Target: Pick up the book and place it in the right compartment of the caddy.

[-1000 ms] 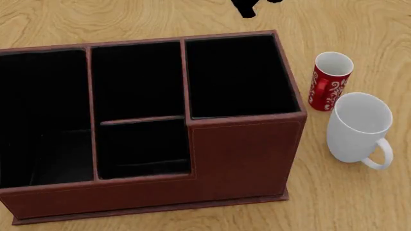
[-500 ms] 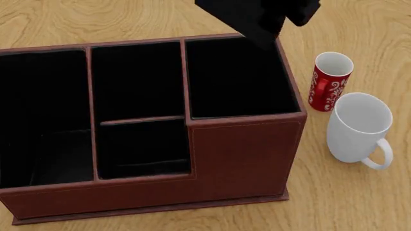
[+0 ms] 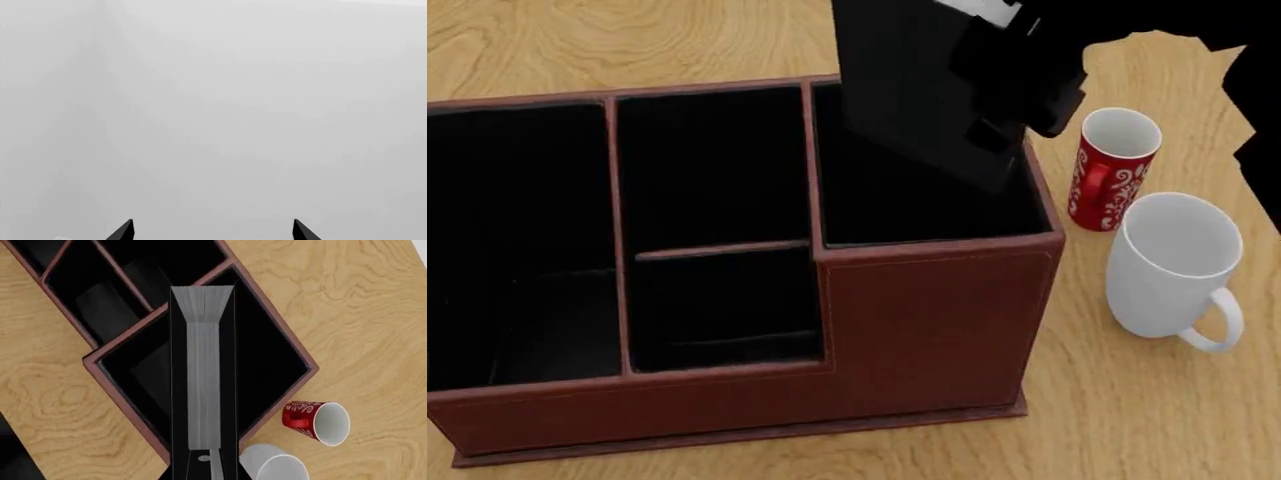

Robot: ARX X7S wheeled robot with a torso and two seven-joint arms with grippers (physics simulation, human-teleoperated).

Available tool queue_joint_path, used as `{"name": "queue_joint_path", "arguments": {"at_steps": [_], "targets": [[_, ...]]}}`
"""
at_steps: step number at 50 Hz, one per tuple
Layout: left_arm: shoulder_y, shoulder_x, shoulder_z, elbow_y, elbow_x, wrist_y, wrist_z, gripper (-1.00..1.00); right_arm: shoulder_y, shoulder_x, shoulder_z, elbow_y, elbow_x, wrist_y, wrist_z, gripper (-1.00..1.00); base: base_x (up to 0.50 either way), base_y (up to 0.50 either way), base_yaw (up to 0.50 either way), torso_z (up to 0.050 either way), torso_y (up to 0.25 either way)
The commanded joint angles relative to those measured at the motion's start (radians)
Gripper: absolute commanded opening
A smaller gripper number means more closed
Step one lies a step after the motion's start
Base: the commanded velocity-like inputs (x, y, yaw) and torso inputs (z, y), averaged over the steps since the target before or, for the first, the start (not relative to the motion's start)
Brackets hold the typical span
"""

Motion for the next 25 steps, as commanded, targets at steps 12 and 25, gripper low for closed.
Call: {"name": "queue_joint_path", "arguments": {"at_steps": [12, 25], "targets": [[0.018, -0.008, 0.008, -0.016, 0.019, 0.025, 0.003, 1.00, -0.088, -0.045, 0.008, 0.058, -0.014, -0.107, 0.015, -1.00, 0.00, 0.00, 0.00, 0.000, 0.002], [0.036, -0.014, 0.006, -0.020, 0.026, 0.037, 0.002, 1.00, -0.146, -0.081, -0.003, 0.159, -0.037, -0.185, 0.029, -1.00, 0.00, 0.00, 0.00, 0.001, 0.001]]}}
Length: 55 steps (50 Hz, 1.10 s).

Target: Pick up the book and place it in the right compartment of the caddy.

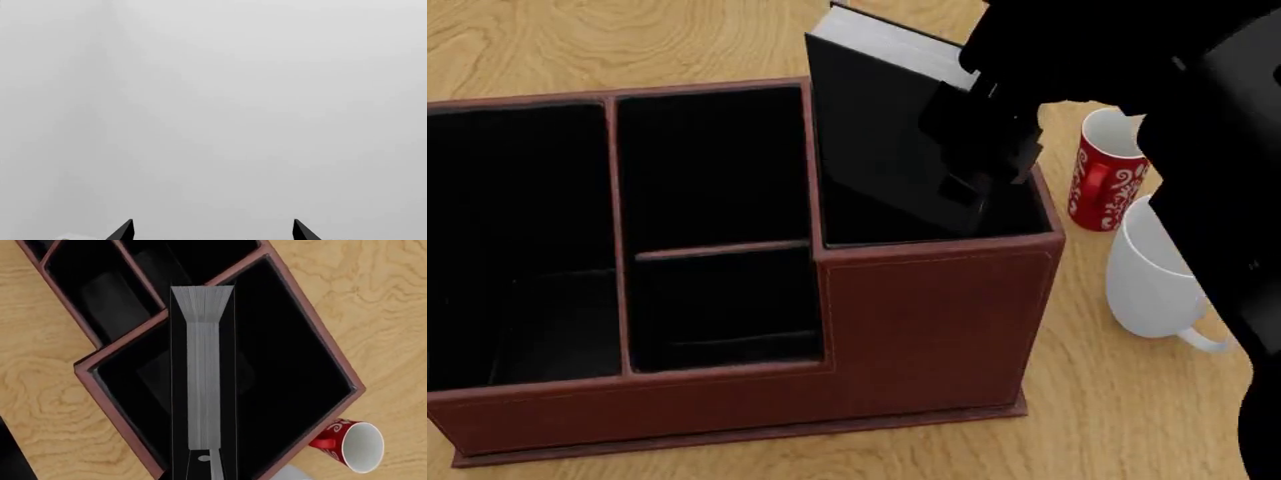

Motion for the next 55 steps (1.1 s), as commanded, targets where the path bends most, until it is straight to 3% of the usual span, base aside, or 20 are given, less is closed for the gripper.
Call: {"name": "queue_joint_path", "arguments": {"at_steps": [1, 19, 52, 53, 55], "targets": [[0.013, -0.004, 0.002, -0.006, 0.008, 0.012, 0.001, 1.00, -0.036, -0.028, -0.008, 0.073, -0.031, -0.082, 0.008, -1.00, 0.00, 0.00, 0.00, 0.000, 0.000], [0.033, -0.012, 0.000, -0.017, 0.017, 0.026, 0.000, 1.00, -0.110, -0.166, -0.016, 0.430, -0.084, -0.315, -0.001, -1.00, 0.00, 0.00, 0.00, 0.000, 0.002], [0.052, -0.024, 0.007, -0.043, 0.036, 0.051, 0.003, 1.00, -0.225, -0.170, 0.248, 0.436, -0.346, -0.313, 0.078, -1.00, 0.00, 0.00, 0.00, 0.001, 0.001], [0.051, -0.021, 0.012, -0.051, 0.040, 0.057, 0.007, 1.00, -0.225, -0.171, 0.252, 0.436, -0.354, -0.314, 0.083, 1.00, 0.00, 0.00, 0.00, 0.000, 0.000], [0.051, -0.021, 0.013, -0.054, 0.041, 0.060, 0.008, 1.00, -0.224, -0.171, 0.259, 0.436, -0.365, -0.314, 0.077, 1.00, 0.00, 0.00, 0.00, 0.000, 0.000]]}}
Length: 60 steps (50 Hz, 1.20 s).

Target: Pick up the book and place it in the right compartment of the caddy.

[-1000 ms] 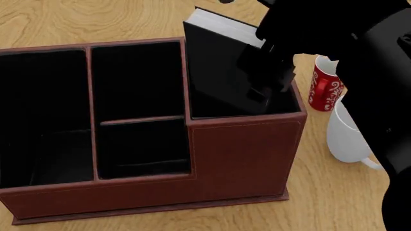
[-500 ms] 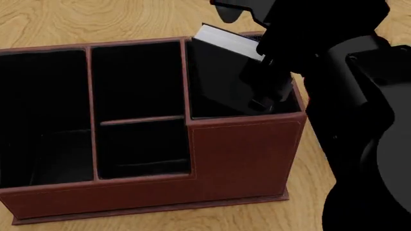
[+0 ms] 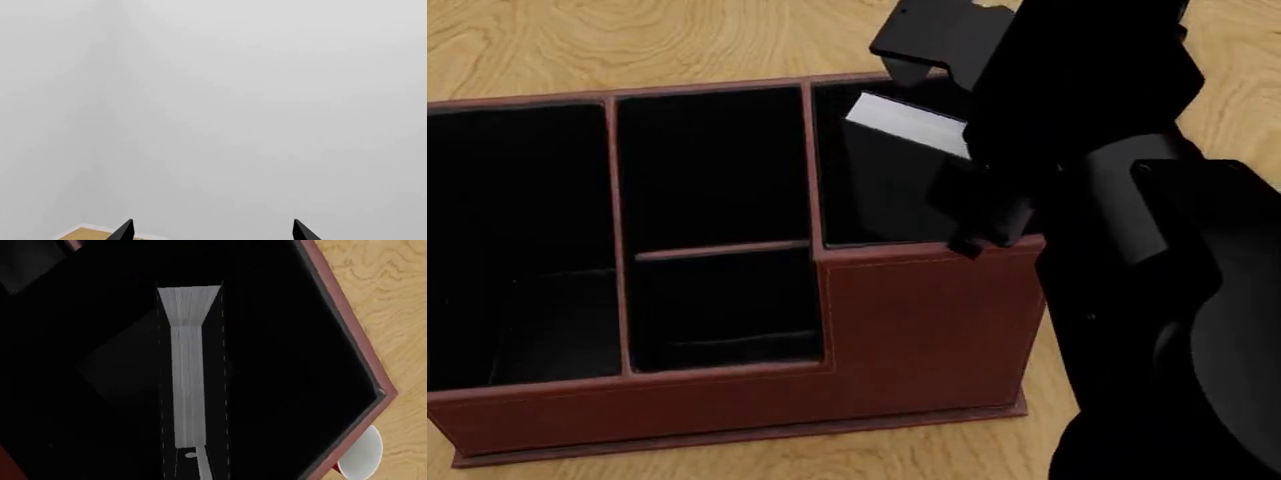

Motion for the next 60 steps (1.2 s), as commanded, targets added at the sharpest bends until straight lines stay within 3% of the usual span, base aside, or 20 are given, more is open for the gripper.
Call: {"name": "queue_joint_path", "arguments": {"at_steps": [1, 42, 49, 60], "targets": [[0.003, 0.000, 0.008, -0.017, 0.010, 0.016, 0.007, 1.00, -0.016, -0.006, 0.092, 0.009, -0.079, -0.003, -0.014, 1.00, 0.00, 0.00, 0.00, 0.000, 0.000], [-0.006, -0.011, 0.007, 0.003, -0.020, 0.004, -0.016, 1.00, 0.049, 0.019, 0.200, 0.001, -0.093, -0.021, -0.020, 1.00, 0.00, 0.00, 0.00, 0.000, 0.000], [-0.011, -0.012, 0.009, 0.011, -0.027, -0.002, -0.022, 1.00, 0.024, 0.132, 0.220, -0.298, -0.074, 0.153, -0.010, 1.00, 0.00, 0.00, 0.00, 0.000, 0.000], [-0.011, -0.020, 0.002, 0.025, -0.042, -0.010, -0.033, 1.00, -0.009, 0.240, 0.280, -0.581, -0.040, 0.320, 0.040, 1.00, 0.00, 0.00, 0.00, 0.000, 0.000]]}}
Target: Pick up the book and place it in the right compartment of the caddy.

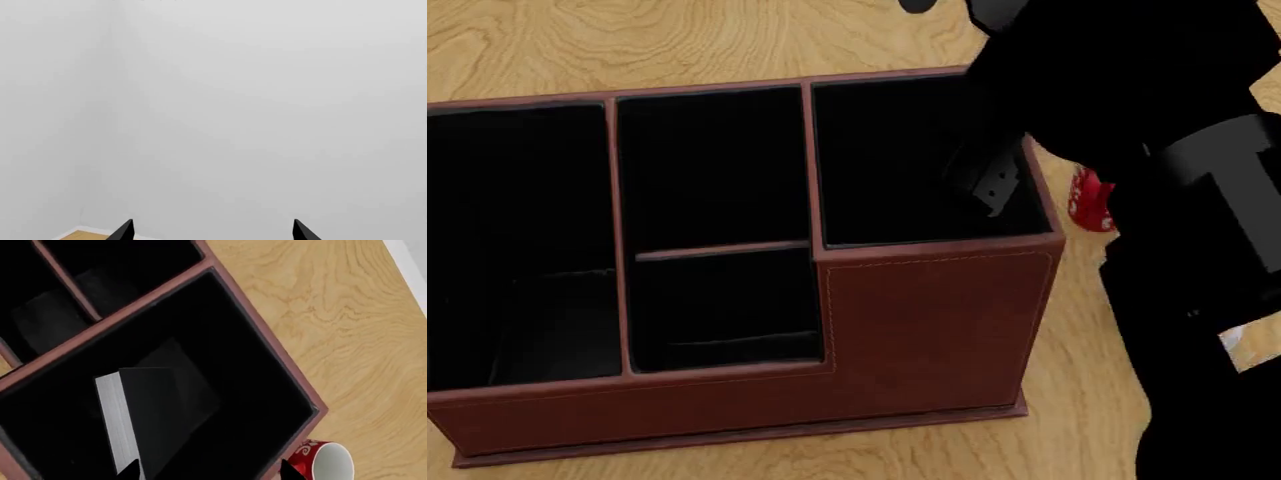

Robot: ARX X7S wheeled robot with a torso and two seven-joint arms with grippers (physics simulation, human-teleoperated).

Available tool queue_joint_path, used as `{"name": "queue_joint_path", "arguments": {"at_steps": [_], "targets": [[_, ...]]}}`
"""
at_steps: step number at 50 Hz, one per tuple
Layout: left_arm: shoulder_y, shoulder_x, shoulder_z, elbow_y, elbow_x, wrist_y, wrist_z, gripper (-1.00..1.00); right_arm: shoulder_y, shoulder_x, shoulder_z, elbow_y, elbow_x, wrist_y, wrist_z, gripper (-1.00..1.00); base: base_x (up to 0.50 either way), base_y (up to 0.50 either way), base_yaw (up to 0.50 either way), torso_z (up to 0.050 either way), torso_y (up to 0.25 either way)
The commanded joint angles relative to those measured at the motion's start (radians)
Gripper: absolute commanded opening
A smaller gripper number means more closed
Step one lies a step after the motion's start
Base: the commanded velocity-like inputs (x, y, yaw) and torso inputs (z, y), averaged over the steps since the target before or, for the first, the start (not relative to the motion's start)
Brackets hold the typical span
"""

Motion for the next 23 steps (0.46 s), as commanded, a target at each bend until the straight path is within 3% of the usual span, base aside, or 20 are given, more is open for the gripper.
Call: {"name": "queue_joint_path", "arguments": {"at_steps": [1, 23], "targets": [[0.000, -0.006, -0.004, 0.011, -0.011, -0.005, -0.009, 1.00, -0.032, 0.112, 0.060, -0.294, 0.039, 0.174, 0.040, 1.00, 0.00, 0.00, 0.00, 0.000, 0.000], [-0.012, -0.001, 0.016, -0.011, -0.005, 0.012, -0.002, 1.00, -0.205, 0.303, 0.396, -0.935, 0.163, 0.513, 0.260, 1.00, 0.00, 0.00, 0.00, 0.000, 0.000]]}}
